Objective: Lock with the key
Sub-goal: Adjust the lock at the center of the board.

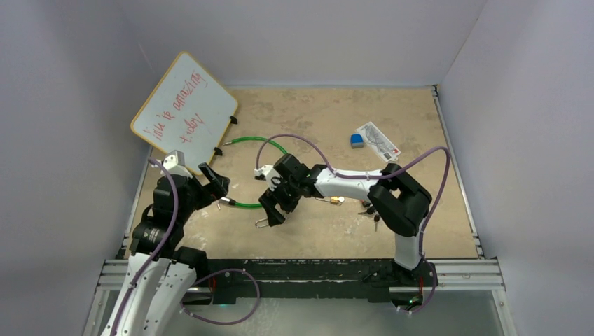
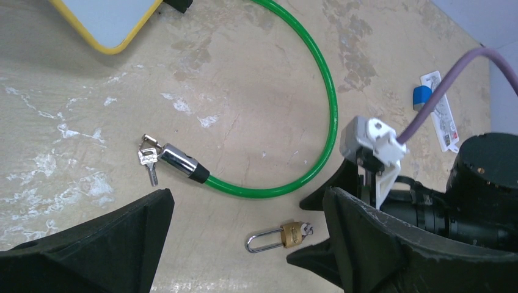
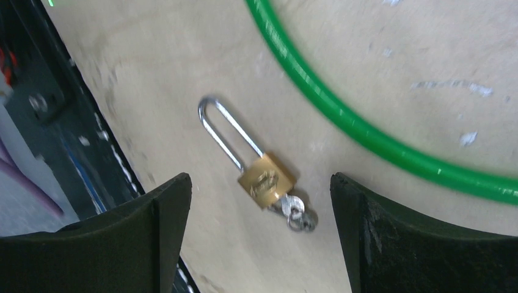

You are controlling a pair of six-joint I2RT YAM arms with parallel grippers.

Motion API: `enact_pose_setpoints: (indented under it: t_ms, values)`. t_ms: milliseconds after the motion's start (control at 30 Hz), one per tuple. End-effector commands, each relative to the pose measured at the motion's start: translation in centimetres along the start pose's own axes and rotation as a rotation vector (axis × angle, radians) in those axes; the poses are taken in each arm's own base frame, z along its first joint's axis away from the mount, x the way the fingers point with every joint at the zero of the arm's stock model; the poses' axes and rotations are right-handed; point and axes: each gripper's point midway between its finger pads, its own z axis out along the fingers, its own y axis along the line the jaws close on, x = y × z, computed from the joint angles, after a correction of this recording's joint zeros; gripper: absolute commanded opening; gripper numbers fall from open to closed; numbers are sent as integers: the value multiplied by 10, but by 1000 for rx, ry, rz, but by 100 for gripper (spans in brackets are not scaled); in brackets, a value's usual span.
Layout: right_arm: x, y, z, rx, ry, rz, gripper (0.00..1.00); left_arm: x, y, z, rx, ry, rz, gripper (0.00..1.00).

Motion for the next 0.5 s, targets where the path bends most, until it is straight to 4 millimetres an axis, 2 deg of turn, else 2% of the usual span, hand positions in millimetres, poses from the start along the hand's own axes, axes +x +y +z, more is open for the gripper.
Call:
enact_pose_setpoints:
  t_ms: [0,100,333,467]
  values:
    - [19,-3,-5,-3,25,-148,82,-16,-8,-7,18,-49,-6,98]
    - [27,6,2,-19,69,-157,77,-16,-7,-7,13,-51,-8,98]
    - [34,14,16,-17,94,-234,77,-17,-6,-7,13,-59,-9,98]
    - [42,20,14,16,136,-236,74,-16,-8,-7,22,-54,-5,98]
